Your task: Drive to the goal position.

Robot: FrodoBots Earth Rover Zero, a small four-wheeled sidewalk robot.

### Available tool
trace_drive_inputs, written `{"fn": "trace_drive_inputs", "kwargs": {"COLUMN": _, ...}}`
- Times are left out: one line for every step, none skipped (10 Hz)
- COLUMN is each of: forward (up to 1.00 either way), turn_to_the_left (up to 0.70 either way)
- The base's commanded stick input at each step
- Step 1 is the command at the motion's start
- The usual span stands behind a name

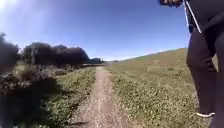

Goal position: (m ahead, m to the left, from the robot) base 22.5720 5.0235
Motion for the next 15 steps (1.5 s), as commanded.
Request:
{"fn": "trace_drive_inputs", "kwargs": {"forward": 0.0, "turn_to_the_left": 0.0}}
{"fn": "trace_drive_inputs", "kwargs": {"forward": 0.0, "turn_to_the_left": 0.0}}
{"fn": "trace_drive_inputs", "kwargs": {"forward": 0.0, "turn_to_the_left": 0.0}}
{"fn": "trace_drive_inputs", "kwargs": {"forward": 0.15, "turn_to_the_left": 0.62}}
{"fn": "trace_drive_inputs", "kwargs": {"forward": 0.46, "turn_to_the_left": 0.47}}
{"fn": "trace_drive_inputs", "kwargs": {"forward": 0.7, "turn_to_the_left": 0.32}}
{"fn": "trace_drive_inputs", "kwargs": {"forward": 0.7, "turn_to_the_left": 0.16}}
{"fn": "trace_drive_inputs", "kwargs": {"forward": 0.7, "turn_to_the_left": 0.0}}
{"fn": "trace_drive_inputs", "kwargs": {"forward": 0.7, "turn_to_the_left": 0.0}}
{"fn": "trace_drive_inputs", "kwargs": {"forward": 0.7, "turn_to_the_left": 0.0}}
{"fn": "trace_drive_inputs", "kwargs": {"forward": 0.85, "turn_to_the_left": 0.0}}
{"fn": "trace_drive_inputs", "kwargs": {"forward": 0.85, "turn_to_the_left": 0.0}}
{"fn": "trace_drive_inputs", "kwargs": {"forward": 1.0, "turn_to_the_left": 0.0}}
{"fn": "trace_drive_inputs", "kwargs": {"forward": 1.0, "turn_to_the_left": 0.0}}
{"fn": "trace_drive_inputs", "kwargs": {"forward": 1.0, "turn_to_the_left": 0.0}}
